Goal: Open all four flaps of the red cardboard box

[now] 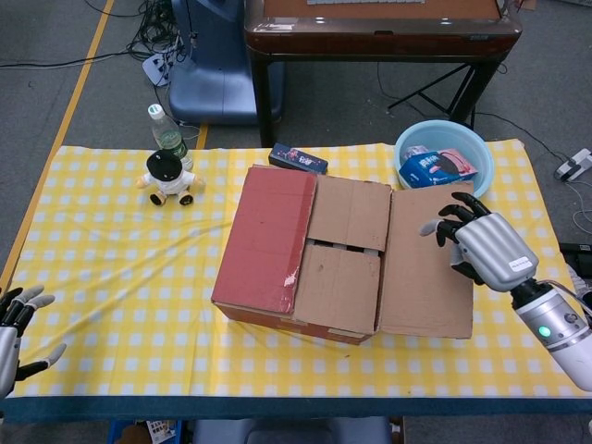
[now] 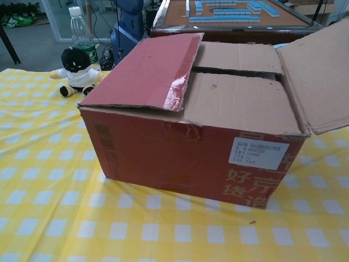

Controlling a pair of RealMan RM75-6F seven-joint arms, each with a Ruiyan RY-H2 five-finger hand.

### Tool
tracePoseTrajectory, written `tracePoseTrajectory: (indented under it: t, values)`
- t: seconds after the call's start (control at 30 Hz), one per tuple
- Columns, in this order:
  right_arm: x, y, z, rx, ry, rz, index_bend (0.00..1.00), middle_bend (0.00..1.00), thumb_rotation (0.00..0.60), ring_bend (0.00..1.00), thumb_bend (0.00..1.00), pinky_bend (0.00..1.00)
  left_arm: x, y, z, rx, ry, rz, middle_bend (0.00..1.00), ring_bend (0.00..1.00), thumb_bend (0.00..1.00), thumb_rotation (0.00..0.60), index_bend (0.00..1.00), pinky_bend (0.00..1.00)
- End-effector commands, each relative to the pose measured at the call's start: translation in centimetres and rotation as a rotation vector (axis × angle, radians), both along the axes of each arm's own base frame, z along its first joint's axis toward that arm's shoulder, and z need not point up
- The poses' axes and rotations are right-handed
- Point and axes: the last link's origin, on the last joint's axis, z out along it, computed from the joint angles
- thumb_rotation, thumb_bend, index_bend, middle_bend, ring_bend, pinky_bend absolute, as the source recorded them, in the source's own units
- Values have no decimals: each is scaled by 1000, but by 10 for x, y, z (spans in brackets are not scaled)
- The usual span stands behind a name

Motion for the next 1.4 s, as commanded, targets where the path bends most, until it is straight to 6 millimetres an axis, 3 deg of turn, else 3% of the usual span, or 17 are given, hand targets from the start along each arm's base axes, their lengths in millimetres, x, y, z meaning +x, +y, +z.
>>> tracePoseTrajectory:
  t: [0.03, 0.3, 0.37, 0.47, 0.53, 0.73, 0.8, 0.9, 0.93, 1.13, 1.4]
  values:
    - [-14, 2, 0, 7, 2, -41, 354, 515, 600, 246, 1000, 101, 2, 2, 0, -13, -3, -8, 207, 129, 128, 600, 325, 0]
    - [-41, 11, -14, 29, 8, -103, 354, 454, 600, 249, 1000, 101, 12, 15, 1, -48, -8, -81, 206, 129, 127, 600, 328, 0]
    - [-45, 14, -16, 25, 4, -112, 354, 419, 600, 249, 938, 101, 18, 21, 3, -66, -16, -129, 206, 129, 128, 600, 329, 0]
    - [-51, 17, -19, 11, 1, -122, 354, 379, 600, 250, 711, 101, 31, 33, 7, -104, -24, -222, 206, 132, 128, 600, 332, 0]
    - [-54, 18, -19, -1, 0, -128, 350, 365, 600, 250, 635, 101, 43, 44, 9, -132, -40, -304, 206, 133, 128, 600, 340, 0]
    - [-57, 17, -16, -34, -9, -142, 334, 350, 600, 250, 619, 101, 83, 76, 7, -274, -80, -516, 207, 134, 153, 600, 347, 0]
    - [-56, 16, -16, -41, -7, -144, 334, 348, 600, 250, 619, 101, 100, 86, 4, -326, -77, -588, 206, 134, 187, 551, 347, 0]
    - [-55, 16, -15, -51, -11, -147, 334, 347, 600, 250, 636, 101, 127, 97, -4, -395, -87, -672, 206, 128, 258, 309, 348, 0]
    - [-55, 16, -14, -54, -12, -147, 334, 347, 600, 250, 648, 101, 136, 100, -7, -417, -97, -699, 208, 124, 294, 259, 349, 0]
    - [-57, 15, -12, -69, -13, -159, 334, 346, 600, 250, 701, 101, 180, 121, -31, -553, -89, -853, 246, 118, 389, 224, 380, 0]
    - [-61, 17, -15, -51, -3, -181, 334, 346, 600, 250, 702, 101, 228, 133, -72, -719, -35, -984, 250, 108, 401, 218, 377, 0]
